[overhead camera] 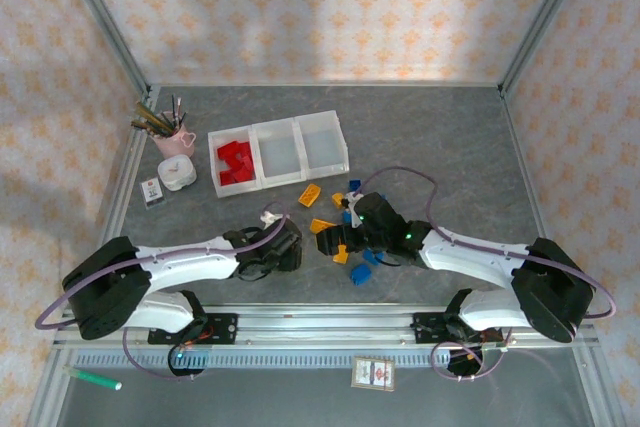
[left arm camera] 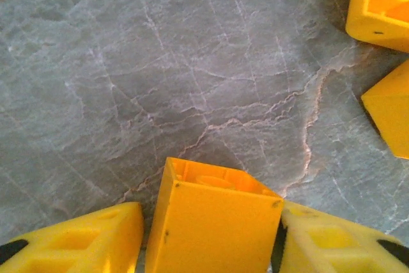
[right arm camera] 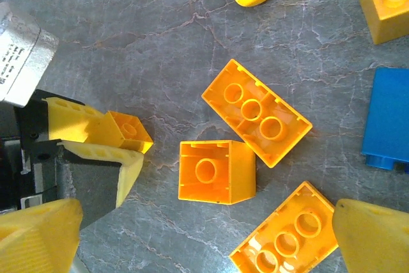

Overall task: Sort the legos into containers by color
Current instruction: Pick up the lego from the middle-left of the table, then place the lego in the container.

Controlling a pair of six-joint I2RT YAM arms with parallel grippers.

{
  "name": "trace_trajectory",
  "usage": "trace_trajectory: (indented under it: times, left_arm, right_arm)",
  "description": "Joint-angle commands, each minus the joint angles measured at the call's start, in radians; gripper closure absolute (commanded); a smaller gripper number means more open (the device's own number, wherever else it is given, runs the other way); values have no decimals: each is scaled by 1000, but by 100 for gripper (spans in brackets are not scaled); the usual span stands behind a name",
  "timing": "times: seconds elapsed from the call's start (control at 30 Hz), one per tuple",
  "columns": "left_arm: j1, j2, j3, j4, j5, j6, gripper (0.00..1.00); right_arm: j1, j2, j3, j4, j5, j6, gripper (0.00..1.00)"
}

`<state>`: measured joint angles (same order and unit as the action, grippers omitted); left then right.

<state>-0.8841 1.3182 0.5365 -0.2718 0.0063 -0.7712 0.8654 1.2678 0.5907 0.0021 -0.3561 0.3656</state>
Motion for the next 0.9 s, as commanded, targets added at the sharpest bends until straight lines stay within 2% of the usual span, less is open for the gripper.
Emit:
trace_trajectory:
  times: [0.0,0.17,0.33,0.47,0.63,0.87]
  left_arm:
    - [-8,26,11,-23,-32,-17,53]
    - [-9,-13,15,-37,-53,-21,68]
    - [-6,-72,58,-84,-101,-30,69]
    - [16,-96,167,-177,-182,-30,71]
    - [127,-72,291,-179,-214,20,72]
    - [285,135,584,-193,-287,142,73]
  right_arm:
    - [0,-15,-3,22,32,-6,0]
    - [-17,-23,4,25,19,-6,0]
    - [-47,-33,32,26,-13,0,0]
    - [-80,-26,67,21,-33,3,0]
    - [-108,29,149,5,-38,-11,0]
    - [-155,155,264,-10,-39,4,0]
